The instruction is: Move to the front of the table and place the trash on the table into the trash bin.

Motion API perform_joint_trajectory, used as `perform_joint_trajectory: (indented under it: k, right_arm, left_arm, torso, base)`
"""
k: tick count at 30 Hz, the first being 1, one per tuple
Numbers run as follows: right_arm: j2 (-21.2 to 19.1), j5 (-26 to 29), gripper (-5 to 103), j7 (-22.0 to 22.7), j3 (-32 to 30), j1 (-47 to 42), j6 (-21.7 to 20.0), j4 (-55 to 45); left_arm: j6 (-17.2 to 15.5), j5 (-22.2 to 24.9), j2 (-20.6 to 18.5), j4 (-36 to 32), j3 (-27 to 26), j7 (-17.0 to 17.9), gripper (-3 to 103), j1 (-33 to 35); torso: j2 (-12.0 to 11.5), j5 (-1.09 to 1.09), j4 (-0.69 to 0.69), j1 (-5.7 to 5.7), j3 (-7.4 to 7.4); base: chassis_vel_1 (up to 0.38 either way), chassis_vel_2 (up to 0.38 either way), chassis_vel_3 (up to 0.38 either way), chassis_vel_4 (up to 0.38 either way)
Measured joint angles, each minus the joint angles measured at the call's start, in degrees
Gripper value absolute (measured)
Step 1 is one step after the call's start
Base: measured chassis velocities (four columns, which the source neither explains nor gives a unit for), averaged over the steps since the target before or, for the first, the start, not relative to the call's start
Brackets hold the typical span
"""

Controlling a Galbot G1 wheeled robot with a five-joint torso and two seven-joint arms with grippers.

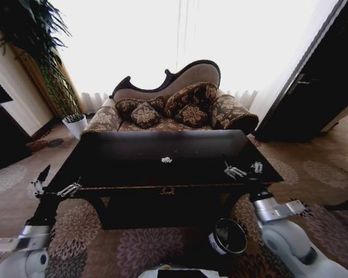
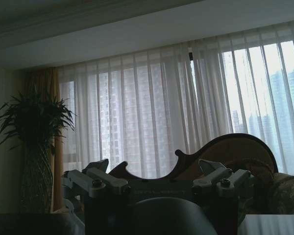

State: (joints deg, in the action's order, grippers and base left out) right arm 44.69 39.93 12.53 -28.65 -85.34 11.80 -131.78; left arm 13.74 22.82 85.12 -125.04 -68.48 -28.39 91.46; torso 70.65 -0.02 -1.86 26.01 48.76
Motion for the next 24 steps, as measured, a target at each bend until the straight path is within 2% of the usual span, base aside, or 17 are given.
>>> perform_joint_trajectory:
  k: [1, 2, 4, 7, 8, 11, 12, 15, 16, 17, 19, 21, 22, 24]
  right_arm:
    - [-1.5, 1.0, 100, 2.4, 4.6, 4.6, -1.5, 0.1]
    - [-1.5, 1.0, 100, 2.4, 4.6, 4.6, -1.5, 0.1]
    - [-3.8, 2.9, 100, 5.5, 11.0, 10.4, -2.9, 1.1]
    - [-8.2, 5.5, 100, 10.0, 21.2, 20.7, -3.0, 3.8]
    - [-8.2, 5.5, 100, 10.0, 21.2, 20.7, -3.0, 3.8]
    - [-11.6, 9.2, 100, 13.5, 31.1, 31.7, -3.6, 6.3]
    - [-11.6, 9.2, 100, 13.5, 31.1, 31.7, -3.6, 6.3]
    - [-13.1, 10.9, 100, 14.1, 38.6, 41.9, -4.7, 8.7]
    - [-13.5, 11.4, 100, 14.1, 43.2, 47.4, -5.0, 10.4]
    - [-13.5, 11.4, 100, 14.1, 43.2, 47.4, -5.0, 10.4]
    - [-14.0, 12.1, 100, 14.0, 51.6, 55.5, -5.1, 14.0]
    - [-14.1, 12.6, 100, 13.9, 56.9, 60.7, -5.0, 16.5]
    - [-14.1, 12.6, 100, 13.9, 56.9, 60.7, -5.0, 16.5]
    - [-14.1, 13.6, 100, 13.1, 64.9, 69.3, -4.4, 20.0]
  left_arm:
    - [0.0, 0.0, 0.0, 0.0, 0.0, 0.0, 100, 0.0]
    - [0.0, 0.0, 0.0, 0.0, 0.0, 0.0, 100, 0.0]
    - [-0.1, -0.2, 0.1, -0.1, 0.0, 0.0, 100, 0.2]
    - [-0.1, -0.5, 0.2, 0.0, -0.2, 0.0, 100, 0.4]
    - [-0.1, -0.5, 0.2, 0.0, -0.2, 0.0, 100, 0.4]
    - [-0.1, -0.7, 0.2, 0.4, -0.5, 0.0, 100, 0.4]
    - [-0.1, -0.7, 0.2, 0.4, -0.5, 0.0, 100, 0.4]
    - [-0.2, -1.6, 0.5, 0.8, -0.2, 0.0, 100, 0.0]
    - [-0.2, -2.1, 0.8, 0.8, 0.1, 0.0, 100, -0.1]
    - [-0.2, -2.1, 0.8, 0.8, 0.1, 0.0, 100, -0.1]
    - [-0.2, -3.0, 1.2, 0.8, 0.8, 0.0, 100, -0.1]
    - [-0.2, -3.3, 1.4, 0.8, 1.0, 0.0, 100, -0.1]
    - [-0.2, -3.3, 1.4, 0.8, 1.0, 0.0, 100, -0.1]
    - [-0.3, -3.6, 1.5, 0.7, 1.1, 0.0, 100, 0.1]
  torso:
    - [0.0, 0.0, 0.01, 0.0, 0.0]
    - [0.0, 0.0, 0.01, 0.0, 0.0]
    - [0.0, 0.0, 0.01, 0.0, 0.0]
    - [0.0, 0.0, 0.01, 0.0, 0.0]
    - [0.0, 0.0, 0.01, 0.0, 0.0]
    - [0.0, 0.0, 0.01, 0.0, 0.0]
    - [0.0, 0.0, 0.01, 0.0, 0.0]
    - [0.0, 0.0, 0.01, 0.0, 0.0]
    - [0.0, -0.01, 0.01, 0.0, 0.0]
    - [0.0, -0.01, 0.01, 0.0, 0.0]
    - [0.0, 0.01, 0.0, 0.01, 0.0]
    - [0.0, 0.02, 0.0, 0.0, 0.01]
    - [0.0, 0.02, 0.0, 0.0, 0.01]
    - [0.0, 0.01, 0.02, 0.01, 0.01]
  base:
    - [0.0, 0.0, 0.0, 0.0]
    - [0.0, 0.0, 0.0, 0.0]
    - [0.0, 0.0, 0.0, 0.0]
    - [0.0, 0.0, 0.0, 0.0]
    - [0.0, 0.0, 0.0, 0.0]
    - [0.0, 0.0, 0.0, 0.0]
    - [0.0, 0.0, 0.0, 0.0]
    - [0.0, 0.0, 0.0, 0.0]
    - [0.0, 0.0, 0.0, 0.0]
    - [0.0, 0.0, 0.0, 0.0]
    - [0.0, 0.0, 0.0, 0.0]
    - [0.0, 0.0, 0.0, 0.0]
    - [0.0, 0.0, 0.0, 0.0]
    - [0.0, 0.0, 0.0, 0.0]
